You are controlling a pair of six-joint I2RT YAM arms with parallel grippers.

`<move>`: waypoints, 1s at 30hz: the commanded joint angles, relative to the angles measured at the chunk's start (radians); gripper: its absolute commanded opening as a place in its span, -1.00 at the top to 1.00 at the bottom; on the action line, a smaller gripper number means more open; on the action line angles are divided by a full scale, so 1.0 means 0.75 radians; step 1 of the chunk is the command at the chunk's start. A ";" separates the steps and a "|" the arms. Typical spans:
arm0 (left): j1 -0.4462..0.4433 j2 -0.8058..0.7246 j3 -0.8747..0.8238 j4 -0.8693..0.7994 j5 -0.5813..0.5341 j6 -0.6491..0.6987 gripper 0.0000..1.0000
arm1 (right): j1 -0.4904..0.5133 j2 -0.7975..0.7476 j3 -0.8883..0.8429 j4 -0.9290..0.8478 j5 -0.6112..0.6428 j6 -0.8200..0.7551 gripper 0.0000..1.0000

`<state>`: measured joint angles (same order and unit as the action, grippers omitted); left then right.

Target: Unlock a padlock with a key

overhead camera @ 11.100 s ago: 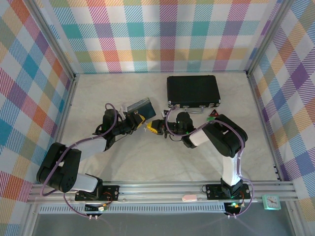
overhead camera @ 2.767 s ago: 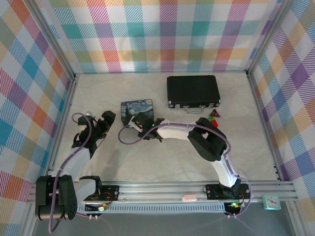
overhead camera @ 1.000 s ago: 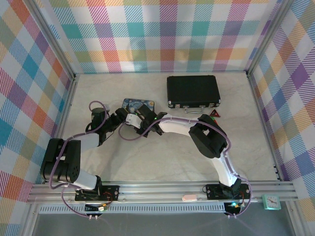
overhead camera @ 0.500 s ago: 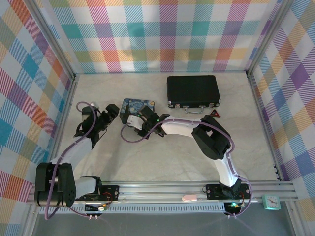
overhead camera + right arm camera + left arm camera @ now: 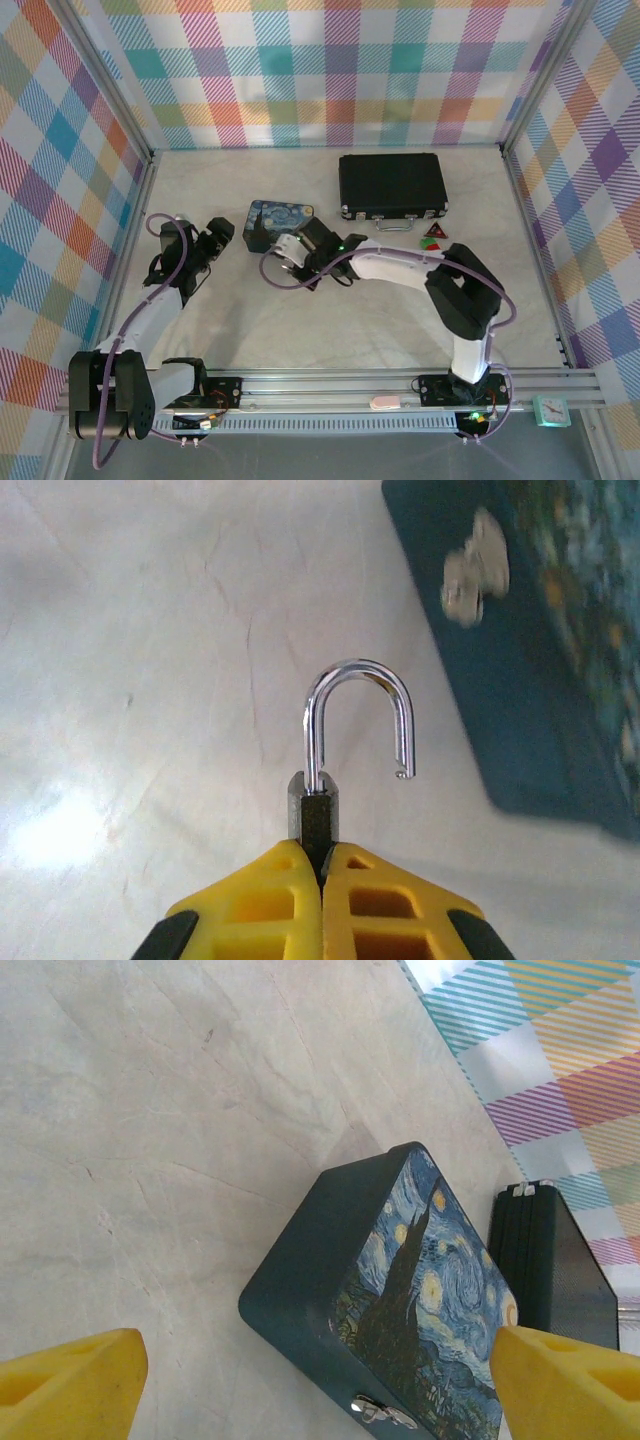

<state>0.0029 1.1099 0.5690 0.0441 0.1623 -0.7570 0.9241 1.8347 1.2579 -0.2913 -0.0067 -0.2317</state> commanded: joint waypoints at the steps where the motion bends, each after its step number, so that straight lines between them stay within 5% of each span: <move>1: 0.018 -0.029 -0.024 -0.023 -0.040 0.021 -0.76 | 0.008 -0.094 -0.049 -0.218 0.014 0.260 1.00; 7: 0.019 -0.015 -0.030 0.019 -0.037 -0.014 -0.76 | 0.009 -0.100 -0.143 -0.212 -0.100 0.497 1.00; 18: 0.018 -0.075 -0.044 -0.076 -0.062 0.065 -0.77 | -0.015 0.037 -0.115 -0.174 -0.119 0.593 1.00; 30: 0.019 -0.071 -0.035 -0.119 -0.172 0.158 -0.78 | -0.179 -0.206 -0.194 -0.070 -0.035 0.641 0.05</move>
<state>0.0029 1.0588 0.5426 -0.0151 0.0761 -0.6830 0.8444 1.8023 1.1381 -0.3817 -0.0544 0.2291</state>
